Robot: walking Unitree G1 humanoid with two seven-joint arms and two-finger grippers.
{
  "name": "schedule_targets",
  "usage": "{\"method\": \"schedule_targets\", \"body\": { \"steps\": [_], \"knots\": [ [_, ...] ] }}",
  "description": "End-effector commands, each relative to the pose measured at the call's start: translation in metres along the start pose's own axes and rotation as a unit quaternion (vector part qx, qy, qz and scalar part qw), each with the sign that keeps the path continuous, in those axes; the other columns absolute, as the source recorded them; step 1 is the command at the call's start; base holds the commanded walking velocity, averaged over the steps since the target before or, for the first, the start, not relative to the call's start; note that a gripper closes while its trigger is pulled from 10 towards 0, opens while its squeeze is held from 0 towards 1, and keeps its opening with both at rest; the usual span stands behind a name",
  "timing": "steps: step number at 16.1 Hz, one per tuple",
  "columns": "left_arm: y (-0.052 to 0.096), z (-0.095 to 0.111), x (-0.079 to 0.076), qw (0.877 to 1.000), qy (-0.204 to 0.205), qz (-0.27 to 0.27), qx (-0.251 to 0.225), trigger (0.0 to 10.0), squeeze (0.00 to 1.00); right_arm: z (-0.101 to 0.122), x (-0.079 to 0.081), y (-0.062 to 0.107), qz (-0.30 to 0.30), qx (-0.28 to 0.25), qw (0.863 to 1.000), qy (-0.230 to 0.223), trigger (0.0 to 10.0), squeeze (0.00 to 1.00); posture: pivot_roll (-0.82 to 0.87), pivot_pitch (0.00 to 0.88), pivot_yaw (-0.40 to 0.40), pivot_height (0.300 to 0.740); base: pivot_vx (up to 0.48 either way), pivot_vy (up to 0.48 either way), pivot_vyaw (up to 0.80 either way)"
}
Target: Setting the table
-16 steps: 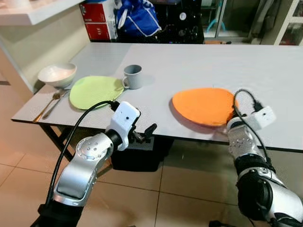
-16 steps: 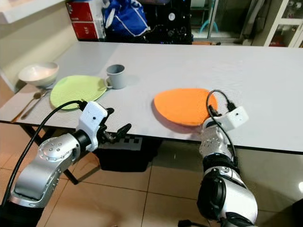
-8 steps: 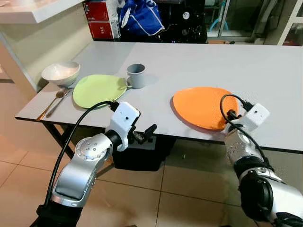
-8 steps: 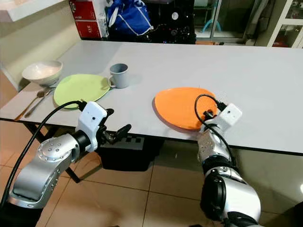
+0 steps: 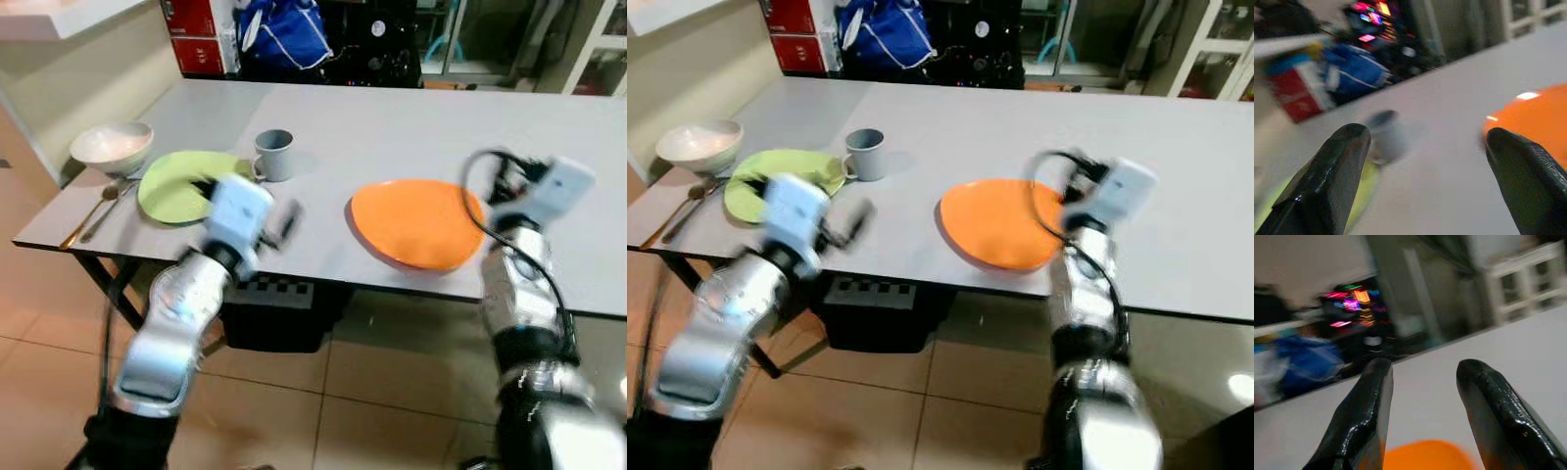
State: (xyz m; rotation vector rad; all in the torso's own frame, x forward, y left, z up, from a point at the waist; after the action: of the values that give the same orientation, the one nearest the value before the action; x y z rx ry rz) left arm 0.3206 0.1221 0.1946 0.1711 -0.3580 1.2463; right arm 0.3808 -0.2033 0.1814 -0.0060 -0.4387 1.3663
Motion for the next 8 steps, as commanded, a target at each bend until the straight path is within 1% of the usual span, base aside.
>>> {"method": "schedule_targets", "body": {
  "steps": [1,2,3,4,5,6,7,8],
  "knots": [
    [0.002,0.001,0.007,1.0,-0.01,0.021,-0.002,10.0,0.0,-0.001,0.013,0.005,0.027,0.026,0.999,-0.009,10.0,0.0,-0.01,0.0,0.045,0.74,0.0,0.0,0.0],
    [0.0,0.003,0.013,0.999,-0.002,0.047,-0.004,10.0,0.0,0.004,0.027,0.022,0.052,0.04,0.998,-0.02,10.0,0.0,-0.02,0.0,0.045,0.74,0.0,0.465,0.0],
    [-0.002,0.003,0.015,0.998,0.002,0.061,-0.004,10.0,0.0,0.007,0.039,0.037,0.08,0.042,0.996,-0.016,10.0,0.0,-0.04,0.0,0.056,0.74,0.0,0.469,0.0],
    [-0.004,0.002,0.016,0.998,0.005,0.07,-0.003,10.0,0.0,0.004,0.048,0.05,0.113,0.049,0.992,0.012,10.0,0.0,-0.05,0.0,0.061,0.74,0.0,0.469,0.0],
    [-0.008,0.003,0.017,0.997,0.009,0.078,-0.006,10.0,0.0,0.002,0.052,0.062,0.125,0.065,0.99,0.012,10.0,0.0,-0.06,0.0,0.057,0.74,0.0,0.465,0.0],
    [-0.009,0.003,0.018,0.997,0.011,0.081,-0.007,10.0,0.0,0.0,0.052,0.066,0.125,0.077,0.989,0.002,10.0,0.0,-0.05,0.0,0.052,0.74,0.0,0.469,0.0],
    [-0.009,0.002,0.019,0.996,0.005,0.088,-0.005,10.0,0.0,-0.004,0.052,0.073,0.129,0.1,0.987,0.002,10.0,0.0,-0.04,0.0,0.045,0.74,0.0,0.465,0.0],
    [-0.007,0.002,0.02,0.996,0.002,0.092,-0.004,10.0,0.0,-0.005,0.051,0.075,0.134,0.118,0.984,0.007,10.0,0.0,-0.02,0.0,0.03,0.74,0.0,0.465,0.0]
  ]
}}
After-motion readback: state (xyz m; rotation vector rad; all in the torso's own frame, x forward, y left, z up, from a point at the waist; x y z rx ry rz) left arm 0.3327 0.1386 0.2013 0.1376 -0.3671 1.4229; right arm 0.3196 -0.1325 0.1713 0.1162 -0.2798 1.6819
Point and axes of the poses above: a point about 5 cm out from each wrist's last joint towards the gripper, its own y axis pointing back from the gripper into the wrist, its own z axis along the axis of the wrist's last joint, x = y × z, the point moved 3 cm from there along -y, pointing out of the wrist towards the gripper, and after that the axes turned 1 degree about -y, right-handed, at the moved point
